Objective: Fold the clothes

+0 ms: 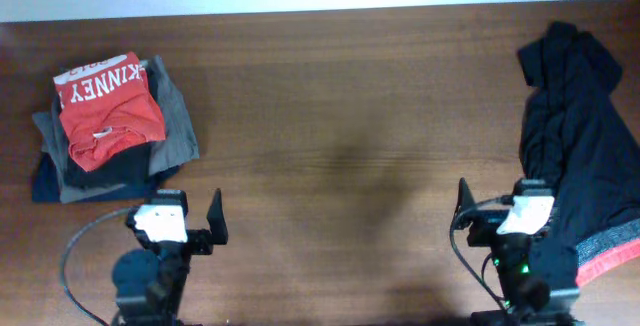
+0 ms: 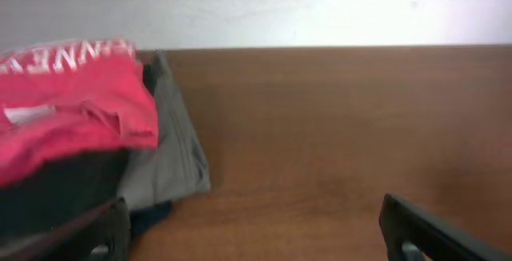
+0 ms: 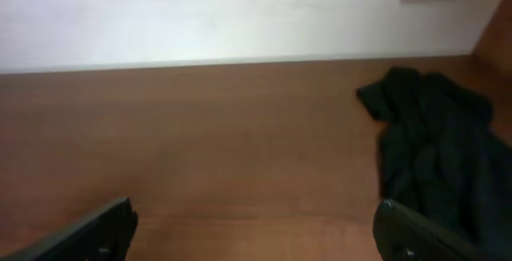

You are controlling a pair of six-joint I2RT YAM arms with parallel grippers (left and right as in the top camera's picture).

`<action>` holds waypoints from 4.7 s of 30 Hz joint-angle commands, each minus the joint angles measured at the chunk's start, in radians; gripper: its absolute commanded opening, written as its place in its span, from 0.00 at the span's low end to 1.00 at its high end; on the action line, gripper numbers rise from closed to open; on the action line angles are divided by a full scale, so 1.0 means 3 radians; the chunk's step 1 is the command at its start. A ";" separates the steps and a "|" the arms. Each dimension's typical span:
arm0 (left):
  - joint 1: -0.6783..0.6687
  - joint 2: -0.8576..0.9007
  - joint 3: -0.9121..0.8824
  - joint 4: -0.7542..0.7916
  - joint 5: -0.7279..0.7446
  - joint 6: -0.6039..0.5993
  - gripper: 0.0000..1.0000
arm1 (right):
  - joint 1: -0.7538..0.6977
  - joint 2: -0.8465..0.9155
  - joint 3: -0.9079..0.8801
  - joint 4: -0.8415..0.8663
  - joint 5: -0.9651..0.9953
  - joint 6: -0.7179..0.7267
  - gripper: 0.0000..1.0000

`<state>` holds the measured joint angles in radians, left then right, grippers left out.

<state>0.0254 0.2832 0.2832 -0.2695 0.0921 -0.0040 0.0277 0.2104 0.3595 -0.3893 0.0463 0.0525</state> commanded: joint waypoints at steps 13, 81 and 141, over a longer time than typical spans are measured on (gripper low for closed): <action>-0.0017 0.1640 0.1258 -0.0749 0.0331 -0.0037 0.99 | -0.0193 0.2618 0.1460 -0.1189 0.0771 0.0955 0.99; -0.0051 0.2454 0.1256 -0.0323 0.1273 -0.0300 0.99 | -0.1094 0.3390 0.2618 -0.1844 -0.1284 0.0098 0.68; -0.0243 0.4569 0.2173 0.0665 0.1040 -0.1293 0.99 | -0.1338 0.3400 0.2614 -0.2132 -0.1183 0.0098 0.70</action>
<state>-0.0284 1.6577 0.9432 0.0357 0.3916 -0.4046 -0.3679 1.2358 1.1294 -1.0290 -0.3180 0.0933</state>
